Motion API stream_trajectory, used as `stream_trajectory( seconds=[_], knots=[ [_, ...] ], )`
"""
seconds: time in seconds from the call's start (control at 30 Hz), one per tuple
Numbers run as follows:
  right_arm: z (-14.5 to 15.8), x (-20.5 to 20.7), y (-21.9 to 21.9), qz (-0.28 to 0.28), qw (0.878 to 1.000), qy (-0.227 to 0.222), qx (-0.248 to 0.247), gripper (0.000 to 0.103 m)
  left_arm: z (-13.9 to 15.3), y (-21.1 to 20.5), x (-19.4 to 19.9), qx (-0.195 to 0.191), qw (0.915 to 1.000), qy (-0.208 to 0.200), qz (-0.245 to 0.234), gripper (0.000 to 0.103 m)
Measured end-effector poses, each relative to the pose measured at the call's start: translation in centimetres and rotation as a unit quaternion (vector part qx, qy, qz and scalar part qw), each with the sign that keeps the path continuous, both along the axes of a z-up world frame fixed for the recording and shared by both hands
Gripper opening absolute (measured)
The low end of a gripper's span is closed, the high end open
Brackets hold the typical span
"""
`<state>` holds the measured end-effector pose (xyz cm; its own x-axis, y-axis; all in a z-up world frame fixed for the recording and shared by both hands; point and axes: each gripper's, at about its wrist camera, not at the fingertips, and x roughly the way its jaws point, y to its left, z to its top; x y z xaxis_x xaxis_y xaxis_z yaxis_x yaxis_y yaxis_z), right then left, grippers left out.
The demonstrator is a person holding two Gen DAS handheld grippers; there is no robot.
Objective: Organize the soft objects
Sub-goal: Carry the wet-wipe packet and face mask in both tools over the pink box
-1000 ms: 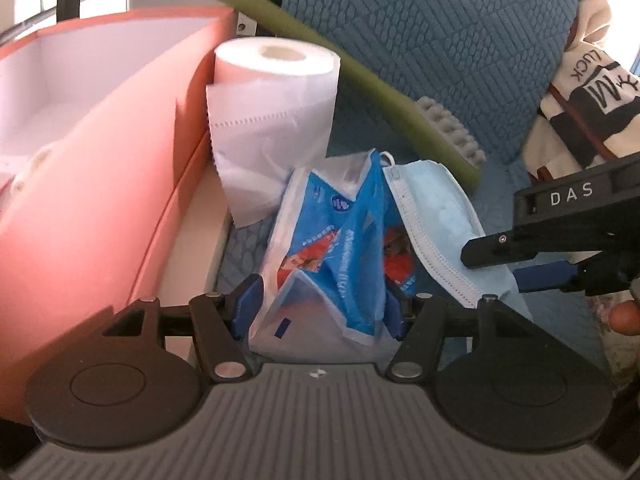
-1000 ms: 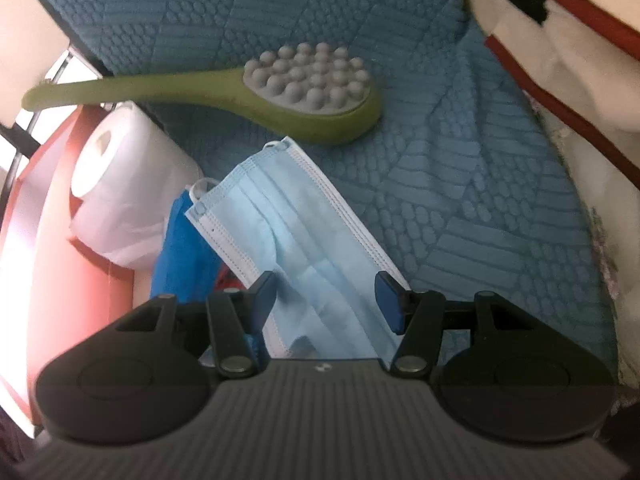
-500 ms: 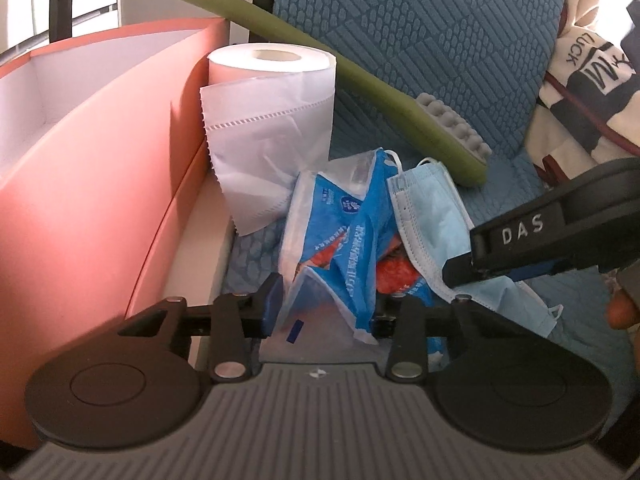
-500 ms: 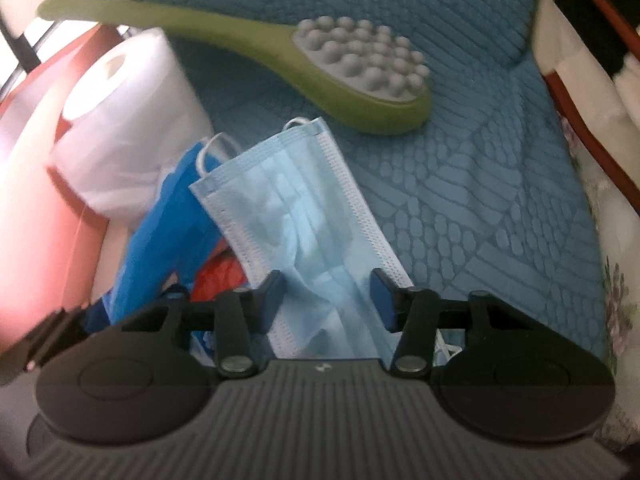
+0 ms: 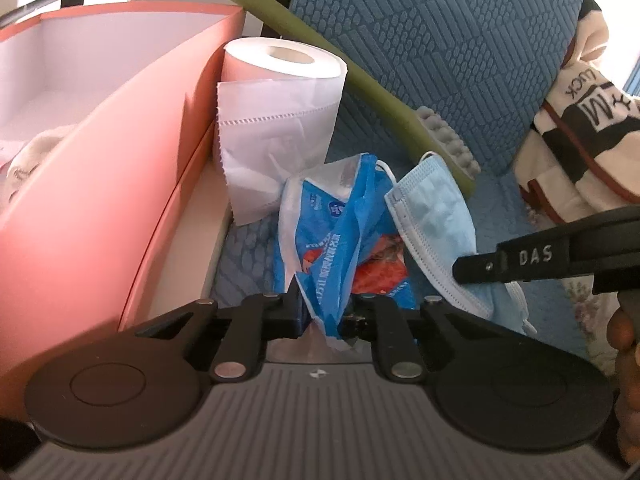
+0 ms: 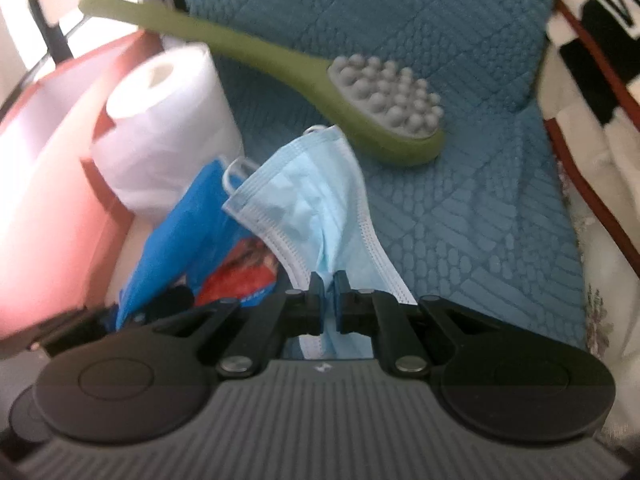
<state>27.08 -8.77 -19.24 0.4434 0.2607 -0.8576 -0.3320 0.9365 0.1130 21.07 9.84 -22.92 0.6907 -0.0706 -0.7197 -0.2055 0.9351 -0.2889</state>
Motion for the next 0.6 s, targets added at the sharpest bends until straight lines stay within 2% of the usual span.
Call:
stream_trajectory(
  seconds=[0.47,0.6],
  knots=[
    [3.7,-1.9,-2.2,-0.028,0.998,-0.033,0.041,0.009,5.4,-0.1,-1.8,-0.027,0.9996,-0.009,-0.008,0.015],
    [5.1,-2.9,-2.4,-0.033,0.997,-0.057,0.039,0.009,7.7,0.0,-2.2,-0.028,0.9993,-0.019,-0.013,0.015]
  ],
)
